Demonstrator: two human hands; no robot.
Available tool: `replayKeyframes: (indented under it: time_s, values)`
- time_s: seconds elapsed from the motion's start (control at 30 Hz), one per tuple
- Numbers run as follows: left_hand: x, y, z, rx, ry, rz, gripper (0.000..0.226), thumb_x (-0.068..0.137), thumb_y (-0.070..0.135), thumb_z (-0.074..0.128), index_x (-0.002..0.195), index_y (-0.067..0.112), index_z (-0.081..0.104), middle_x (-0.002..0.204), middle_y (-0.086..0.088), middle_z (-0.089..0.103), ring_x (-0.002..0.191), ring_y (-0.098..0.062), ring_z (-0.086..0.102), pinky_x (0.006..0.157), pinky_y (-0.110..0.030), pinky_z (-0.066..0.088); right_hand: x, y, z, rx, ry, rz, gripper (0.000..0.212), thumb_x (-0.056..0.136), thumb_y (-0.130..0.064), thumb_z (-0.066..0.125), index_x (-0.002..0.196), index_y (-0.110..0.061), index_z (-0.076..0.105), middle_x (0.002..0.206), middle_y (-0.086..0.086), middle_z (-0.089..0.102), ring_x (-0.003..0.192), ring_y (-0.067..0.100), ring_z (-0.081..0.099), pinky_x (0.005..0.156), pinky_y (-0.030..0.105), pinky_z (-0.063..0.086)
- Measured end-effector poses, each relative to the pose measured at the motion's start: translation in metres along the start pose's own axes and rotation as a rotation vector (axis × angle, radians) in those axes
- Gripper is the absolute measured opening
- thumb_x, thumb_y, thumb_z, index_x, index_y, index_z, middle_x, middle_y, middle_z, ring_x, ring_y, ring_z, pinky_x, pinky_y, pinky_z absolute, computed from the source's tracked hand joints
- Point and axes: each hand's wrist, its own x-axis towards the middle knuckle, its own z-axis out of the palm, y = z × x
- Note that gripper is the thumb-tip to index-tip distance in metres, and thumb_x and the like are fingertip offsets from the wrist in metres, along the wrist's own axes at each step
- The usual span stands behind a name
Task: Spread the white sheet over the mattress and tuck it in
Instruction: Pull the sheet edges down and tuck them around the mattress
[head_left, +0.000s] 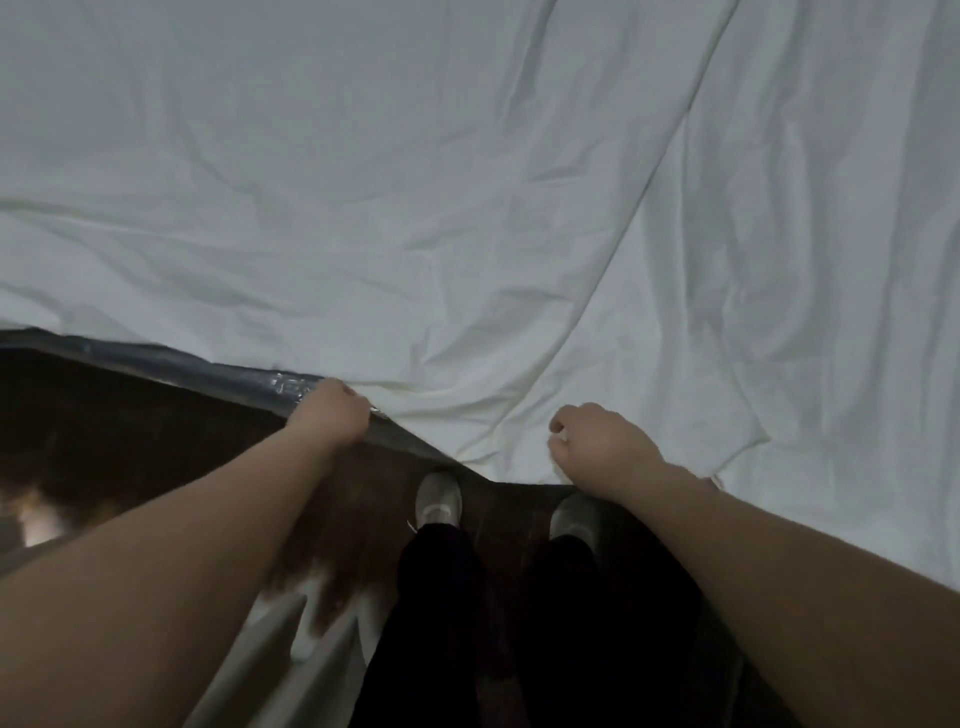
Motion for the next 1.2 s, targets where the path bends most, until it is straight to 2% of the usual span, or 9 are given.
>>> replayKeyframes:
  time_s: [0.1, 0.2, 0.4, 0.5, 0.63, 0.77, 0.87, 1.0, 1.2]
  values:
    - [0.034, -0.012, 0.001, -0.542, 0.027, -0.210, 0.037, 0.092, 0.017, 0.067, 0.128, 0.010, 0.063, 0.128, -0.009, 0.067, 0.107, -0.027, 0.067, 0.099, -0.038, 0.052, 0.021, -0.049, 0.011, -0.010, 0.059, -0.130, 0.042, 0.100, -0.044, 0.050, 0.135, -0.021, 0.056, 0.128, 0.006, 0.055, 0.117, 0.029, 0.052, 0.097, 0.043, 0.048]
    - [0.056, -0.019, -0.008, -1.261, 0.052, -0.355, 0.028, 0.097, 0.004, 0.042, 0.118, 0.015, 0.058, 0.096, -0.010, 0.064, 0.068, -0.018, 0.061, 0.076, -0.038, 0.060, 0.048, -0.104, 0.023, -0.061, 0.223, -0.277, 0.051, 0.096, -0.048, 0.056, 0.139, -0.020, 0.052, 0.129, 0.007, 0.051, 0.115, 0.030, 0.048, 0.092, 0.043, 0.048]
    - [0.095, -0.023, -0.031, -1.713, -0.031, -0.282, 0.040, 0.101, 0.044, 0.058, 0.126, 0.014, 0.067, 0.117, -0.008, 0.075, 0.099, -0.026, 0.075, 0.081, -0.042, 0.064, 0.107, -0.191, 0.047, -0.259, 0.473, -0.397, 0.085, 0.070, -0.056, 0.074, 0.143, -0.021, 0.049, 0.131, 0.006, 0.054, 0.108, 0.032, 0.051, 0.078, 0.042, 0.042]
    - [0.086, -0.026, -0.042, -1.940, -0.234, -0.028, 0.075, 0.091, 0.076, 0.048, 0.134, 0.017, 0.065, 0.128, -0.012, 0.071, 0.115, -0.035, 0.069, 0.103, -0.051, 0.053, 0.122, -0.206, 0.042, -0.216, 0.400, -0.320, 0.060, 0.079, -0.035, 0.070, 0.135, -0.025, 0.052, 0.118, 0.005, 0.056, 0.102, 0.033, 0.054, 0.071, 0.038, 0.039]
    - [0.075, -0.038, -0.065, -2.082, -0.279, 0.042, 0.092, 0.080, 0.091, 0.041, 0.138, 0.022, 0.063, 0.132, -0.006, 0.069, 0.119, -0.032, 0.068, 0.104, -0.047, 0.050, 0.124, -0.224, -0.001, 0.249, 0.239, -0.153, 0.011, 0.084, -0.020, 0.058, 0.090, -0.027, 0.063, 0.092, -0.006, 0.064, 0.090, 0.022, 0.058, 0.066, 0.031, 0.038]
    - [0.073, -0.040, -0.081, -2.272, -0.307, -0.002, 0.095, 0.073, 0.097, 0.038, 0.111, 0.014, 0.066, 0.096, -0.009, 0.069, 0.076, -0.023, 0.067, 0.069, -0.033, 0.057, 0.112, -0.239, -0.067, 0.555, 0.218, -0.149, 0.016, 0.082, -0.010, 0.054, 0.067, -0.017, 0.056, 0.069, -0.005, 0.056, 0.066, 0.014, 0.051, 0.058, 0.032, 0.035]
    - [0.080, -0.033, -0.088, -2.288, -0.317, -0.072, 0.091, 0.087, 0.087, 0.025, 0.119, 0.012, 0.065, 0.093, -0.009, 0.064, 0.081, -0.024, 0.062, 0.081, -0.043, 0.056, 0.103, -0.251, -0.101, 0.867, 0.211, -0.052, 0.012, 0.066, -0.017, 0.051, 0.055, -0.020, 0.045, 0.058, -0.002, 0.044, 0.057, 0.018, 0.039, 0.055, 0.032, 0.031]
    - [0.079, -0.007, -0.103, -2.009, -0.447, -0.139, 0.082, 0.091, 0.064, 0.051, 0.160, 0.025, 0.029, 0.161, -0.013, 0.038, 0.141, -0.039, 0.044, 0.105, -0.065, 0.039, 0.098, -0.267, -0.126, 1.026, 0.059, 0.025, 0.012, 0.083, -0.019, 0.056, 0.071, -0.015, 0.057, 0.066, 0.006, 0.050, 0.062, 0.023, 0.046, 0.060, 0.033, 0.036]
    - [0.068, 0.030, -0.135, -1.995, -0.286, -0.047, 0.030, 0.104, 0.030, 0.053, 0.126, 0.015, 0.067, 0.119, -0.014, 0.074, 0.103, -0.033, 0.073, 0.089, -0.052, 0.060, 0.090, -0.267, -0.136, 0.920, 0.001, 0.041, 0.023, 0.094, -0.033, 0.061, 0.086, -0.013, 0.071, 0.067, 0.004, 0.065, 0.067, 0.024, 0.059, 0.070, 0.036, 0.046]
